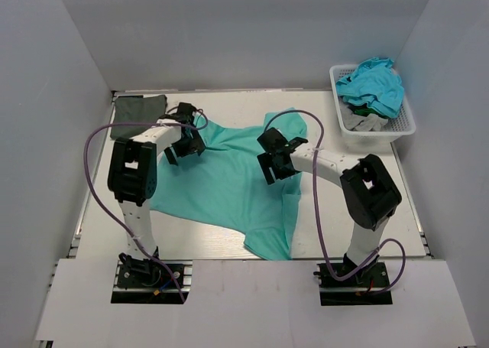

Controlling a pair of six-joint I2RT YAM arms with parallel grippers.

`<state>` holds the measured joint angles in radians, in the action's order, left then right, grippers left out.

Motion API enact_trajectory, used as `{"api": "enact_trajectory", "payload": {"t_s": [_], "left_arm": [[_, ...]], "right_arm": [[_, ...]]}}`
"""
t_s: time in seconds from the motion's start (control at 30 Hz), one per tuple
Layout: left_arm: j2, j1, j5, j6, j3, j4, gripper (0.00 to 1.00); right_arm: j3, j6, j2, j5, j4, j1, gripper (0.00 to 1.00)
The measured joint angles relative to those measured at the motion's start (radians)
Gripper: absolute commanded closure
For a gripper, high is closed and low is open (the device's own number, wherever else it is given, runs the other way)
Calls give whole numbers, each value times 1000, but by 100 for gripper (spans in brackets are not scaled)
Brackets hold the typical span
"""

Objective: Fold and stack the t-shirts
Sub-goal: Flatten out the tshirt

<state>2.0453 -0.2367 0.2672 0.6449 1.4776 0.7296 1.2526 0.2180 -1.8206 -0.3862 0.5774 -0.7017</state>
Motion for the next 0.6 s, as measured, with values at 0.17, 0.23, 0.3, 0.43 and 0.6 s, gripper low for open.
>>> {"api": "enact_trajectory", "payload": {"t_s": [0.17,0.23,0.3,0.43,0.6], "left_arm": [[-60,39,-13,15,-98,-48,0],[-85,55,-14,24,-137,-59,0],[-105,72,-14,32,-164,-64,0],[-139,101,-13,45,-212,-74,0],[-158,120,-21,51,-237,-84,0]], "right_arm": [[-78,12,9,-16,-18,47,10],[-108,19,34,-14,-25,64,10],[-151,19,80,-16,-34,89,10],[-238,24,171,-20,-33,157,10],[-341,45,300,-31,-37,256,10]]}}
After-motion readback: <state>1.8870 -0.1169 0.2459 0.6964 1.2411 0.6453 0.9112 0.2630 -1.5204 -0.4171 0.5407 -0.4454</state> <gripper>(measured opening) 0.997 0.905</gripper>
